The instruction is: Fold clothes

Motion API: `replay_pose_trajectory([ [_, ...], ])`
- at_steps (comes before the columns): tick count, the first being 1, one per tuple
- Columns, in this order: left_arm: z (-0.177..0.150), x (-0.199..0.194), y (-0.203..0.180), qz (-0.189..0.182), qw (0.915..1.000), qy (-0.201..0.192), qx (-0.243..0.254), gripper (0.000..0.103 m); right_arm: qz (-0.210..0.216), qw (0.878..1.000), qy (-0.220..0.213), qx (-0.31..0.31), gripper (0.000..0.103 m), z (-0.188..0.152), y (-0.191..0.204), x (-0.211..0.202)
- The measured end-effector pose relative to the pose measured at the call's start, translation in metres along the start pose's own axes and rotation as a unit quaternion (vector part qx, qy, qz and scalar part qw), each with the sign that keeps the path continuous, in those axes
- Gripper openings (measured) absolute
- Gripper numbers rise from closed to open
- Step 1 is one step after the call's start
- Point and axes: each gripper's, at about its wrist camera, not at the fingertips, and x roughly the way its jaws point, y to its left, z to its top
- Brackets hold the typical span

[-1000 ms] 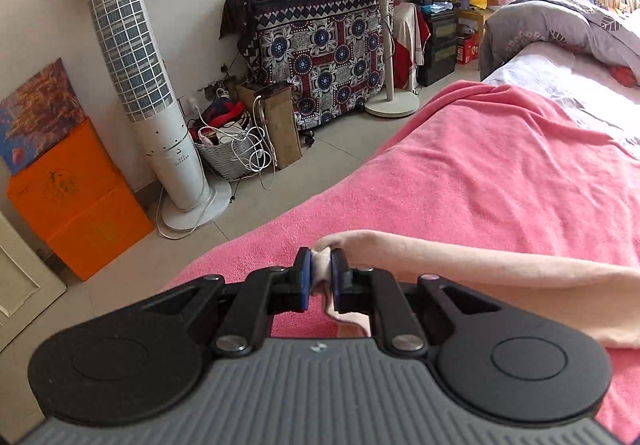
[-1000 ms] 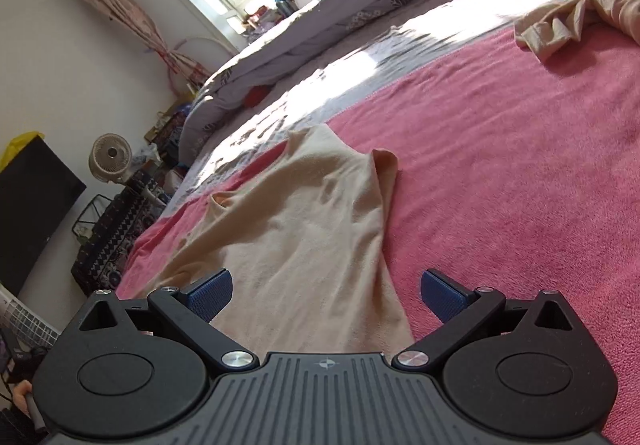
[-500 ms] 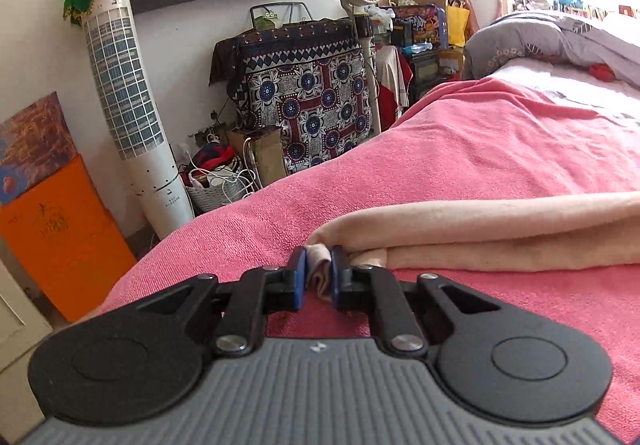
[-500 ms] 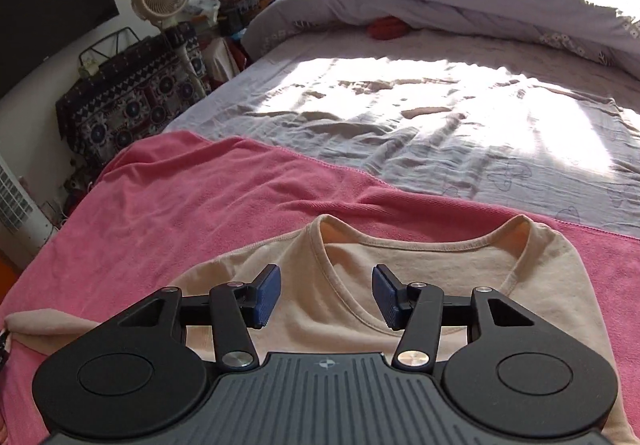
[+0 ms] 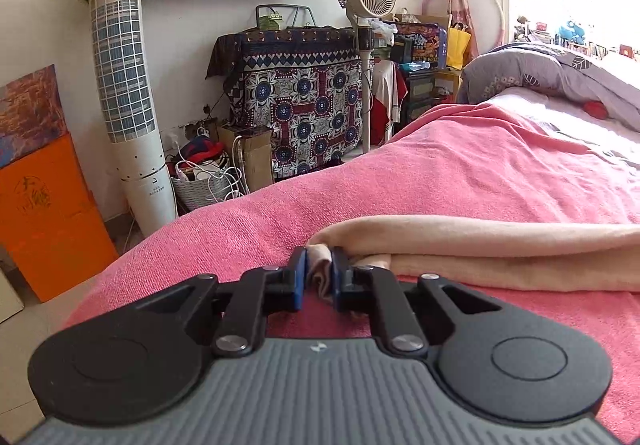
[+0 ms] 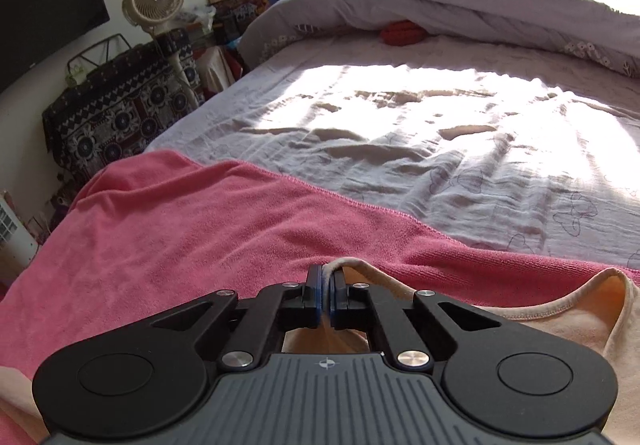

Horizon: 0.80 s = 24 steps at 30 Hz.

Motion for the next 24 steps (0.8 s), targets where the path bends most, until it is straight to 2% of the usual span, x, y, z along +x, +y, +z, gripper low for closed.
replay_pose_trajectory([
  [2,0.013,-0.002,0.002,-0.001,0.9999,-0.01,-0.008,0.018,-0.009,0.999,-0.036,0.015,0.006,0.008,-0.006,-0.007],
  [3,0.023,-0.004,0.002,0.003,0.9996,-0.028,-0.008,0.018,-0.008,0.998,-0.059,0.033,0.006,0.012,-0.012,-0.012],
  [5,0.042,-0.003,0.0,-0.002,0.9982,-0.059,-0.011,0.022,0.013,0.991,-0.101,0.086,0.006,0.02,-0.028,-0.02],
  [8,0.064,0.014,-0.01,0.009,0.9959,-0.09,-0.005,0.022,0.023,0.98,-0.138,0.141,0.006,0.027,-0.045,-0.018],
  [9,0.066,0.026,-0.014,0.017,0.9956,-0.091,-0.006,0.022,0.021,0.977,-0.14,0.159,0.006,0.028,-0.051,-0.011],
  [12,0.059,0.07,-0.017,0.01,0.999,-0.033,-0.029,0.022,0.009,0.974,-0.114,0.195,0.008,0.026,-0.064,0.021],
  [14,0.056,0.092,-0.015,0.002,0.9985,0.012,-0.054,0.023,-0.042,0.987,-0.063,0.145,0.02,0.018,-0.053,0.05],
  [15,0.053,0.089,-0.007,-0.017,0.9966,-0.005,-0.08,0.027,-0.07,0.991,-0.036,0.11,0.025,0.012,-0.045,0.065],
  [16,0.052,0.094,-0.002,-0.022,0.9952,0.011,-0.094,0.028,-0.092,0.993,-0.024,0.071,0.029,0.008,-0.036,0.073],
  [17,0.052,0.095,0.0,-0.025,0.9946,0.013,-0.1,0.028,-0.104,0.994,-0.032,0.027,0.056,0.006,-0.022,0.072],
  [19,0.052,0.096,0.002,-0.027,0.9941,0.015,-0.104,0.028,-0.097,0.995,-0.013,-0.014,0.098,0.008,-0.004,0.069],
  [24,0.051,0.097,0.0,-0.02,0.995,0.016,-0.096,0.03,-0.062,0.998,-0.025,-0.008,0.103,0.022,0.004,0.021],
])
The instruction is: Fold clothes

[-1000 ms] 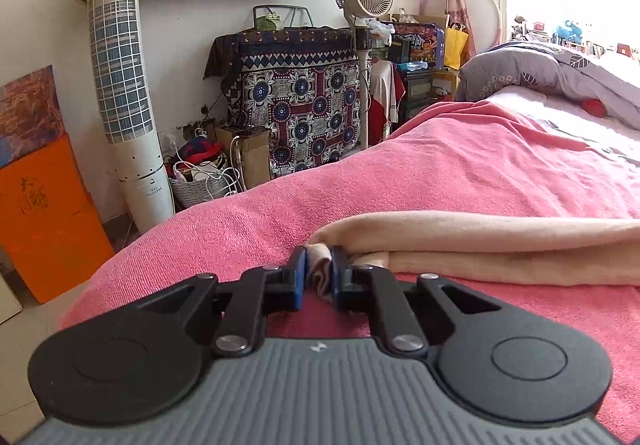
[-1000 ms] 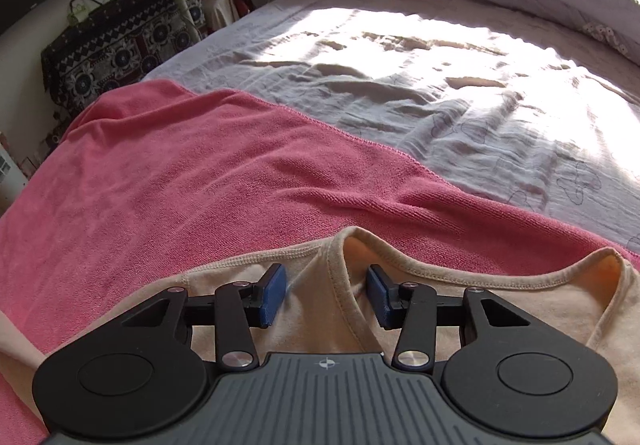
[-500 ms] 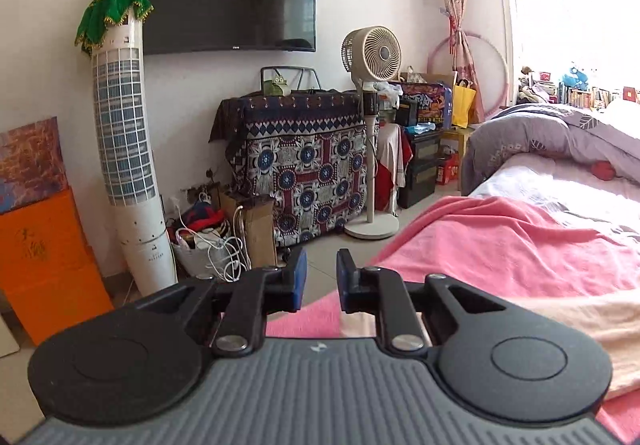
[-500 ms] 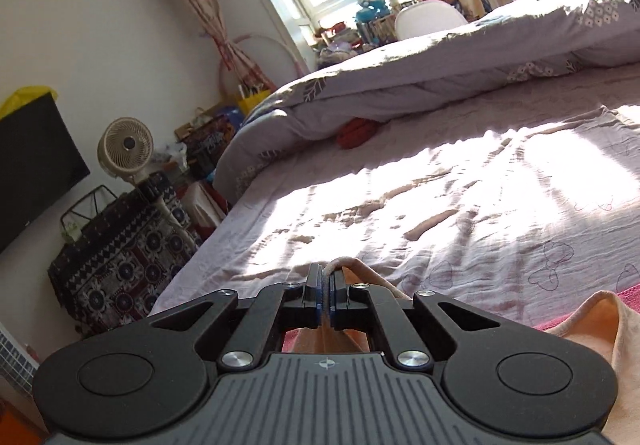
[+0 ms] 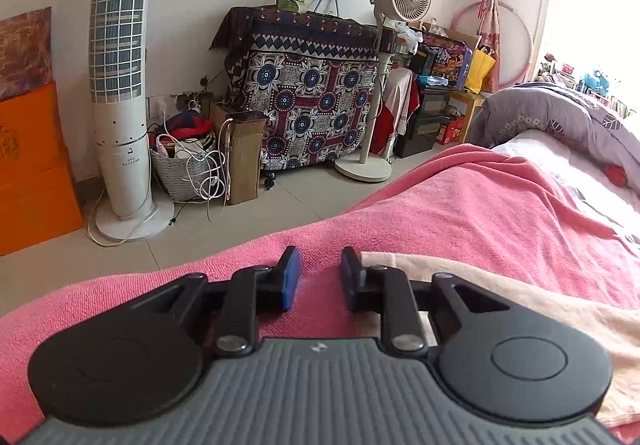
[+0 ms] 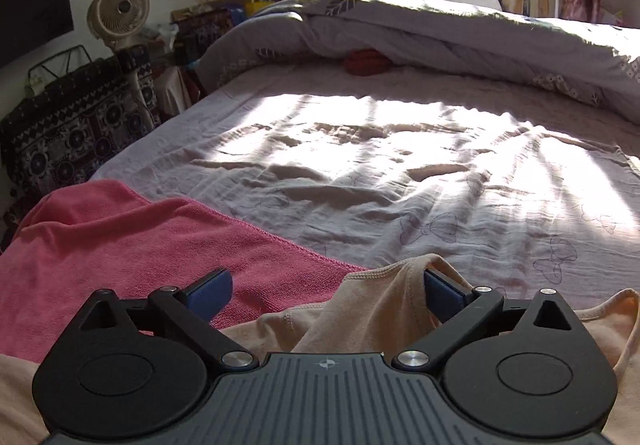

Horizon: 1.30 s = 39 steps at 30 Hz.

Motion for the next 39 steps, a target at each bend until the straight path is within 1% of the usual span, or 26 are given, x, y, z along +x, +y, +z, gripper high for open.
replay_pose_trajectory([
  [3,-0.001,0.001,-0.002,0.005,1.0,0.002,0.006,0.03,0.041,0.998,0.031,0.035,0.103,0.006,-0.018,-0.048],
  [5,-0.001,0.001,-0.003,0.007,0.9999,0.005,0.006,0.032,0.058,0.996,0.042,0.053,0.103,0.0,-0.035,-0.084],
  [7,-0.001,0.002,-0.005,0.012,0.9999,0.007,0.01,0.033,0.066,0.995,0.033,0.064,0.103,-0.017,-0.058,-0.135],
  [10,0.001,0.004,-0.01,0.027,0.9993,0.013,0.023,0.035,0.06,0.995,0.008,0.078,0.103,-0.059,-0.094,-0.215],
  [12,0.008,0.003,-0.024,0.066,0.9956,0.026,0.062,0.044,0.04,0.996,0.002,0.084,0.103,-0.1,-0.115,-0.266],
  [13,0.014,-0.003,-0.032,0.094,0.9913,0.027,0.088,0.052,0.025,0.996,0.003,0.08,0.103,-0.121,-0.123,-0.288],
  [14,0.02,-0.009,-0.039,0.121,0.9859,0.027,0.113,0.055,0.0,0.998,0.008,0.068,0.103,-0.145,-0.13,-0.309],
  [15,0.028,-0.023,-0.038,0.124,0.9857,0.015,0.113,0.055,-0.031,0.998,0.014,0.052,0.103,-0.169,-0.135,-0.328],
  [16,0.037,-0.037,-0.037,0.128,0.9854,0.002,0.112,0.059,-0.058,0.998,0.019,0.034,0.103,-0.193,-0.14,-0.346],
  [17,0.046,-0.051,-0.035,0.131,0.985,-0.009,0.111,0.067,-0.077,0.997,0.026,0.018,0.103,-0.214,-0.142,-0.36],
  [19,0.065,-0.072,-0.023,0.15,0.9855,-0.004,0.081,0.075,-0.1,0.994,0.043,-0.007,0.103,-0.251,-0.143,-0.383],
  [20,0.071,-0.081,-0.017,0.152,0.9861,0.005,0.068,0.071,-0.104,0.993,0.052,-0.016,0.103,-0.265,-0.142,-0.39],
  [21,0.076,-0.09,-0.012,0.151,0.9868,0.015,0.057,0.07,-0.104,0.993,0.059,-0.019,0.103,-0.277,-0.14,-0.395],
  [22,0.074,-0.107,-0.009,0.106,0.992,0.02,0.066,0.069,-0.099,0.993,0.065,-0.021,0.103,-0.289,-0.136,-0.399],
  [23,0.071,-0.124,-0.007,0.061,0.9949,0.024,0.077,0.069,-0.092,0.993,0.069,-0.019,0.103,-0.3,-0.133,-0.403],
  [24,0.056,-0.149,-0.014,0.015,0.9923,0.013,0.122,0.07,-0.082,0.994,0.068,-0.011,0.103,-0.307,-0.131,-0.405],
  [25,0.04,-0.173,-0.021,-0.03,0.9855,0.002,0.167,0.071,-0.076,0.995,0.066,-0.003,0.103,-0.313,-0.129,-0.406],
  [26,0.018,-0.198,-0.031,-0.059,0.973,-0.013,0.223,0.072,-0.075,0.995,0.064,0.005,0.103,-0.318,-0.128,-0.405],
  [27,-0.013,-0.226,-0.044,-0.092,0.9531,-0.028,0.287,0.074,-0.074,0.995,0.063,0.013,0.103,-0.323,-0.127,-0.405],
  [28,-0.041,-0.249,-0.052,-0.127,0.9336,-0.033,0.333,0.076,-0.072,0.995,0.062,0.02,0.103,-0.327,-0.126,-0.403],
  [29,-0.069,-0.272,-0.06,-0.163,0.9106,-0.037,0.378,0.078,-0.069,0.995,0.064,0.027,0.103,-0.328,-0.126,-0.401],
  [30,-0.099,-0.293,-0.068,-0.199,0.8854,-0.04,0.418,0.078,-0.066,0.995,0.063,0.032,0.103,-0.329,-0.126,-0.4],
  [31,-0.122,-0.306,-0.074,-0.216,0.865,-0.048,0.45,0.078,-0.064,0.996,0.059,0.035,0.103,-0.331,-0.126,-0.399],
  [33,-0.168,-0.332,-0.086,-0.249,0.8199,-0.063,0.512,0.08,-0.063,0.996,0.055,0.039,0.103,-0.332,-0.127,-0.398],
  [35,-0.208,-0.346,-0.102,-0.244,0.7799,-0.09,0.569,0.08,-0.061,0.996,0.05,0.044,0.103,-0.334,-0.129,-0.399],
  [39,-0.254,-0.347,-0.129,-0.206,0.7458,-0.126,0.621,0.082,-0.059,0.996,0.038,0.052,0.103,-0.339,-0.134,-0.402],
])
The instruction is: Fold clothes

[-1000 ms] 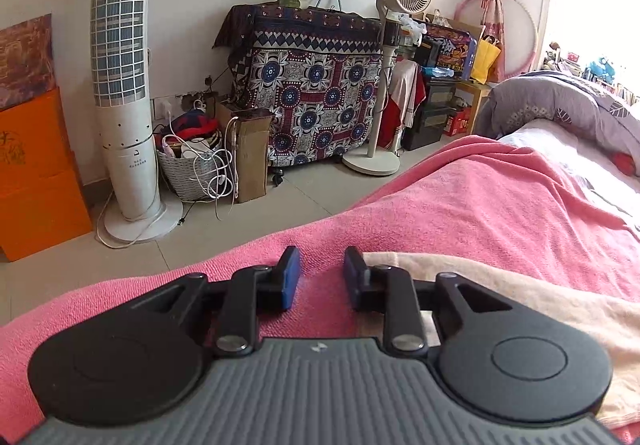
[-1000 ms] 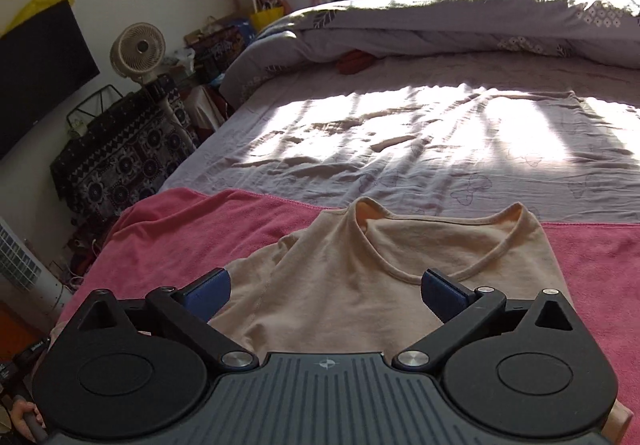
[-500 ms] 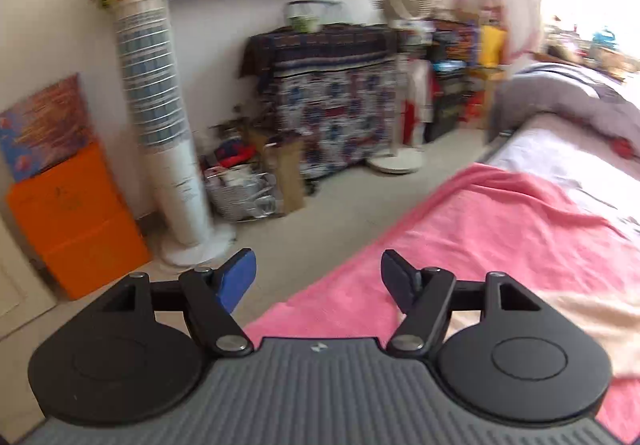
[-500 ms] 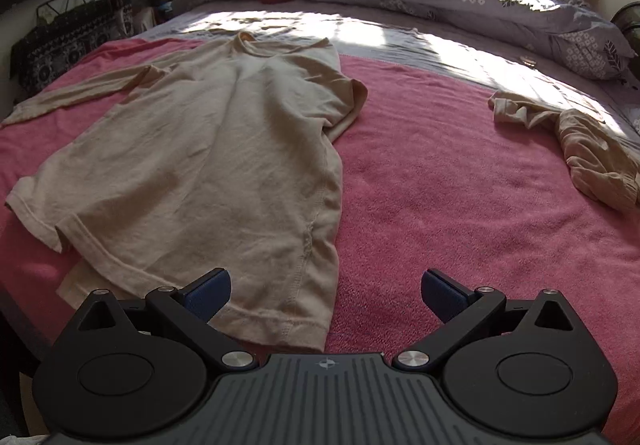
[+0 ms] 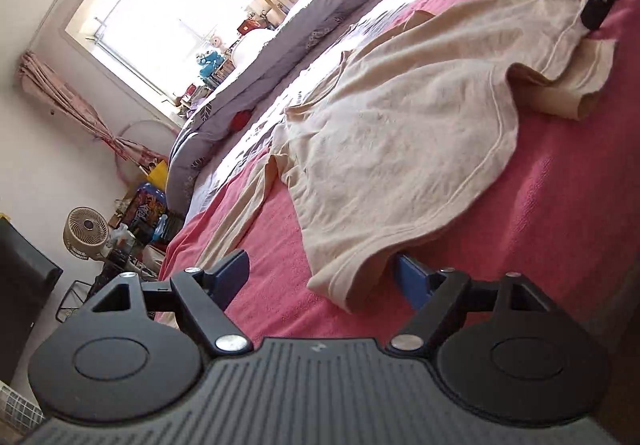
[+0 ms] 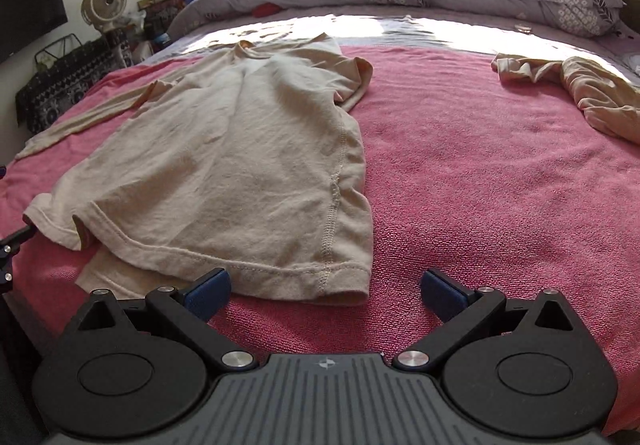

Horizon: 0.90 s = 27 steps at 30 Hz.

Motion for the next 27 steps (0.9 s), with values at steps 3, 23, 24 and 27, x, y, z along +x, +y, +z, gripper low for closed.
replay_pose_trajectory([
  [3,0.003,0.023,0.003,0.039,0.9982,0.04,-0.022,0.082,-0.005,1.0,-0.007,-0.003,0.103,-0.002,0.0,0.0],
  [23,-0.003,-0.014,0.003,-0.074,0.9964,-0.029,-0.028,0.084,-0.003,1.0,-0.024,0.002,0.103,-0.006,-0.007,0.001],
  [24,0.001,-0.016,0.002,-0.082,0.9954,-0.036,-0.034,0.084,0.0,1.0,-0.026,0.009,0.103,-0.005,-0.008,0.0],
  [27,0.01,-0.002,-0.01,-0.05,0.9983,-0.021,-0.023,0.089,0.013,0.999,-0.03,0.036,0.099,-0.002,-0.014,0.0],
])
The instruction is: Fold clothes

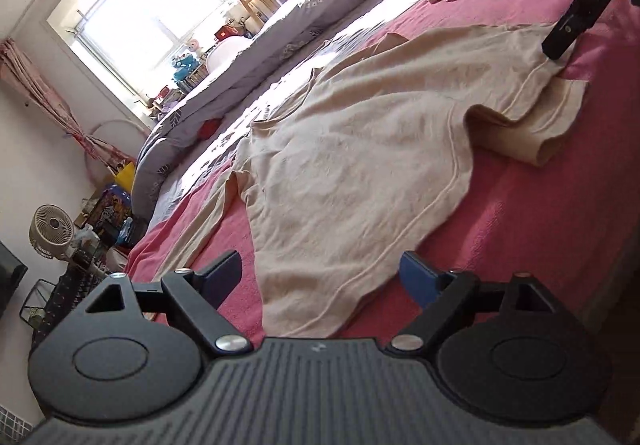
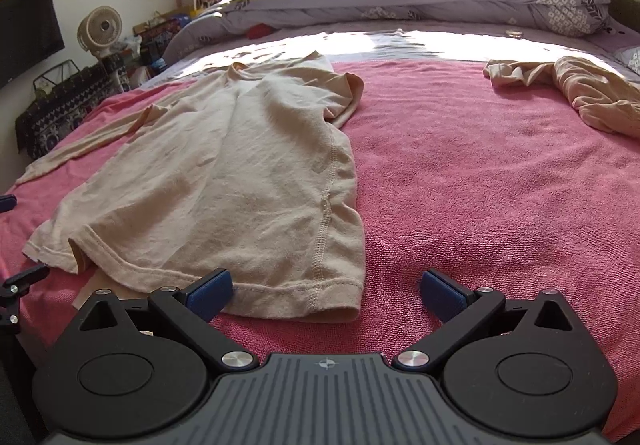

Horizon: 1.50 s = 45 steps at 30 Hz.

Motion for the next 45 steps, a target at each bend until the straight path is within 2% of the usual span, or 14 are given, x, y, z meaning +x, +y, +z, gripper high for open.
replay_pose_trajectory([
  [3,0.005,0.019,-0.004,0.019,0.9995,0.022,-0.011,0.091,0.006,1.0,-0.002,0.028,0.073,0.006,-0.006,-0.001],
  [5,0.007,0.022,0.0,0.018,0.999,0.027,-0.032,0.092,0.02,0.998,0.001,0.058,0.036,0.012,-0.013,-0.004],
  [7,0.005,0.023,0.007,0.015,0.9979,0.033,-0.054,0.093,0.045,0.994,0.008,0.098,0.019,0.015,-0.023,-0.004],
  [10,-0.002,0.022,0.016,0.034,0.9957,0.042,-0.075,0.093,0.073,0.986,0.008,0.148,0.015,0.02,-0.033,-0.004],
  [17,-0.032,0.029,0.062,0.117,0.9691,0.131,-0.173,0.093,0.11,0.981,-0.014,0.159,0.019,0.039,-0.029,-0.014],
  [19,-0.033,0.018,0.066,0.126,0.9688,0.122,-0.175,0.091,0.106,0.984,-0.011,0.145,0.039,0.041,-0.027,-0.018],
  [20,-0.031,0.011,0.065,0.121,0.9723,0.108,-0.168,0.091,0.099,0.985,-0.008,0.139,0.059,0.04,-0.026,-0.02],
  [22,-0.023,-0.002,0.059,0.098,0.9807,0.074,-0.152,0.091,0.09,0.989,0.003,0.113,0.069,0.034,-0.021,-0.027],
  [27,0.016,-0.028,0.022,0.008,0.9965,-0.03,-0.077,0.092,0.107,0.993,0.047,0.016,0.069,0.01,0.014,-0.041],
  [31,0.046,-0.03,-0.03,-0.033,0.9943,-0.098,0.026,0.092,0.108,0.992,0.061,-0.033,0.069,-0.003,0.045,-0.038],
  [34,0.06,-0.015,-0.06,-0.031,0.9908,-0.105,0.08,0.092,0.111,0.991,0.062,-0.052,0.069,-0.011,0.061,-0.032],
  [40,0.074,0.017,-0.04,-0.087,0.9943,-0.045,-0.042,0.08,0.142,0.988,0.04,0.055,0.063,-0.009,0.049,-0.019],
  [43,0.065,0.03,-0.009,-0.14,0.9761,-0.01,-0.166,0.079,0.163,0.976,0.055,0.135,0.055,-0.009,0.029,-0.01],
  [45,0.054,0.043,0.014,-0.168,0.9509,0.021,-0.259,0.078,0.163,0.976,0.056,0.135,0.054,-0.011,0.029,-0.011],
])
